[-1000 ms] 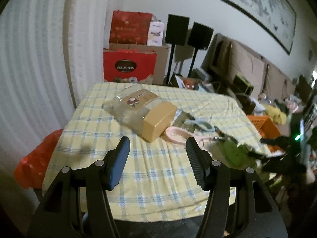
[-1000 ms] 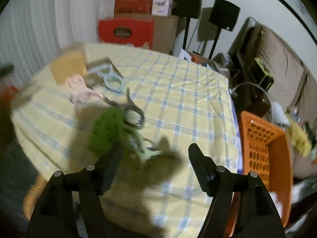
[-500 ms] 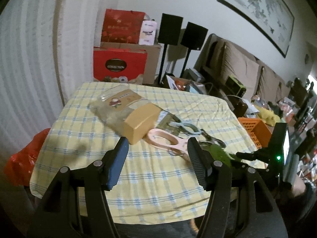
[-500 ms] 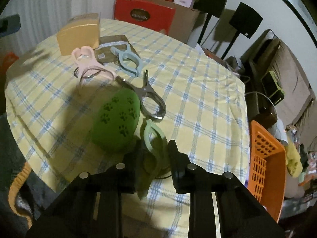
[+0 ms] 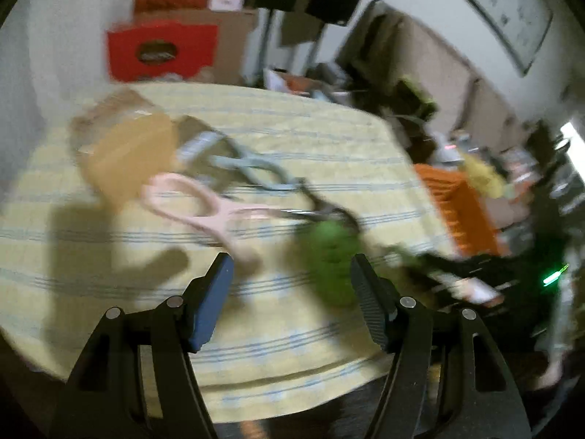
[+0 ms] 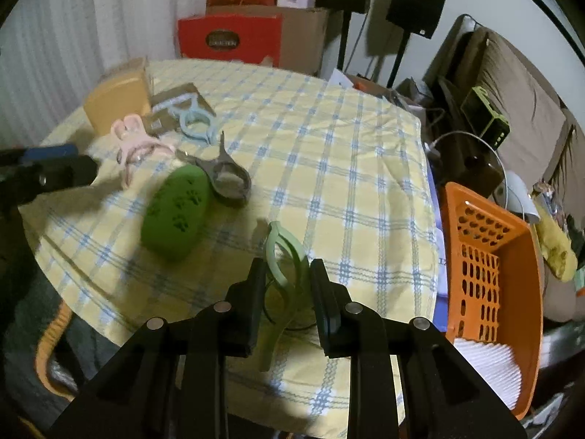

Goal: Organize objects
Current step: 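Grasp the green paw-print case with the left gripper while the right gripper grasps the pale green clip, then lift the green case with the left gripper while the right gripper lifts the pale green clip, then carry the green case and pale green clip toward the orange basket with both grippers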

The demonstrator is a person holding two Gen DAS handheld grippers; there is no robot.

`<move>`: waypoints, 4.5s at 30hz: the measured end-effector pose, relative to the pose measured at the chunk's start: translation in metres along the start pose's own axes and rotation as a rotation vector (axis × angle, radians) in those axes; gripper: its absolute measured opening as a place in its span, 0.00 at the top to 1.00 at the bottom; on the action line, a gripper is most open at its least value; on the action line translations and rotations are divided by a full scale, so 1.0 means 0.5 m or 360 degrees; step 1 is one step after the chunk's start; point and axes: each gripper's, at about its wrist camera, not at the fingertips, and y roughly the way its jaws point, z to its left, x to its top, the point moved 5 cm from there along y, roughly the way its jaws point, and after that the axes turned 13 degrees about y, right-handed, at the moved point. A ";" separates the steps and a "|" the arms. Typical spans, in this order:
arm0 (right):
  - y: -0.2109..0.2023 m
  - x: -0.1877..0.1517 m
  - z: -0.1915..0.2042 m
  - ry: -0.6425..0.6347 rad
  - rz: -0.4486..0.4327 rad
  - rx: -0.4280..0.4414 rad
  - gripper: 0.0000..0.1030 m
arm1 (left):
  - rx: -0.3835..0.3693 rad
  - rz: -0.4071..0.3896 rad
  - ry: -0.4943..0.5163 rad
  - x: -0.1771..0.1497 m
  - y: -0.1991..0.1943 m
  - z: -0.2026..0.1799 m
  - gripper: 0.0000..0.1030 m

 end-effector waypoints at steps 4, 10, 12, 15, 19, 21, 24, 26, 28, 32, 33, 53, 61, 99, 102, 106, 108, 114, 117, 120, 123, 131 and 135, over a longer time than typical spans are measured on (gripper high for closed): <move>0.011 -0.010 -0.002 0.0015 0.0025 -0.0030 0.72 | 0.0009 0.0080 0.0004 0.006 0.039 -0.020 0.39; -0.022 -0.016 -0.037 0.0162 -0.0032 0.0040 0.45 | 0.0129 0.0147 0.0103 0.016 0.096 -0.060 0.39; -0.036 -0.020 -0.051 0.0210 -0.0029 0.0064 0.45 | 0.0187 0.0194 0.0122 0.016 0.122 -0.065 0.39; -0.051 -0.019 -0.064 0.0195 -0.0039 0.0065 0.44 | 0.0240 0.0214 0.0134 0.011 0.144 -0.068 0.39; -0.043 -0.023 -0.075 0.0179 -0.0015 0.0024 0.44 | 0.0311 0.0188 0.0199 0.006 0.146 -0.078 0.39; -0.038 -0.024 -0.073 0.0180 -0.0009 0.0030 0.44 | 0.0334 0.0176 0.0228 0.004 0.146 -0.081 0.40; -0.033 -0.023 -0.064 0.0158 -0.0016 0.0030 0.41 | 0.0427 0.0155 0.0315 0.000 0.144 -0.085 0.59; -0.025 -0.021 -0.060 0.0145 -0.0010 0.0019 0.40 | 0.0389 0.0127 0.0268 0.002 0.144 -0.078 0.61; -0.015 -0.016 -0.055 0.0138 0.0013 -0.0007 0.40 | 0.0368 0.0118 0.0247 0.003 0.142 -0.072 0.61; -0.018 -0.006 -0.042 0.0128 -0.0025 -0.0022 0.40 | 0.0358 0.0137 0.0218 -0.004 0.128 -0.058 0.61; -0.018 -0.005 -0.042 0.0140 -0.0026 0.0014 0.39 | 0.0329 0.0132 0.0192 -0.005 0.123 -0.053 0.61; 0.023 -0.013 -0.011 0.0114 0.0064 -0.0041 0.63 | 0.0401 -0.0043 0.0039 -0.020 -0.014 0.037 0.61; -0.017 -0.018 0.013 0.0068 0.0078 -0.0087 0.77 | 0.0429 -0.0091 0.0015 -0.019 -0.056 0.044 0.61; -0.227 -0.076 -0.111 0.0462 -0.0383 0.0195 0.77 | 0.0758 -0.0131 -0.0105 -0.062 -0.191 0.165 0.61; -0.233 -0.090 -0.126 0.0443 -0.0390 0.0159 0.77 | 0.0813 -0.0117 -0.0106 -0.064 -0.199 0.173 0.61; -0.236 -0.109 -0.133 0.0426 -0.0412 0.0159 0.77 | 0.0867 -0.0136 -0.0146 -0.062 -0.226 0.187 0.61; -0.237 -0.106 -0.146 0.0476 -0.0422 0.0176 0.77 | 0.0872 -0.0140 -0.0174 -0.059 -0.239 0.190 0.61; -0.250 -0.080 -0.146 0.0335 -0.0442 0.0125 0.77 | 0.0892 -0.0177 -0.0158 -0.041 -0.262 0.161 0.61; -0.256 -0.090 -0.166 0.0347 -0.0450 0.0120 0.77 | 0.0857 -0.0178 -0.0118 -0.027 -0.261 0.123 0.61; -0.266 -0.088 -0.191 0.0370 -0.0466 0.0113 0.77 | 0.0838 -0.0205 -0.0039 -0.006 -0.266 0.077 0.61; -0.296 -0.077 -0.219 0.0402 -0.0524 0.0123 0.77 | 0.0807 -0.0247 0.0008 0.015 -0.279 0.034 0.61; -0.333 -0.068 -0.270 0.0460 -0.0564 0.0129 0.77 | 0.0723 -0.0244 0.0009 0.036 -0.268 -0.039 0.61; -0.349 -0.067 -0.287 0.0523 -0.0557 0.0214 0.77 | 0.0602 -0.0234 0.0121 0.041 -0.240 -0.122 0.61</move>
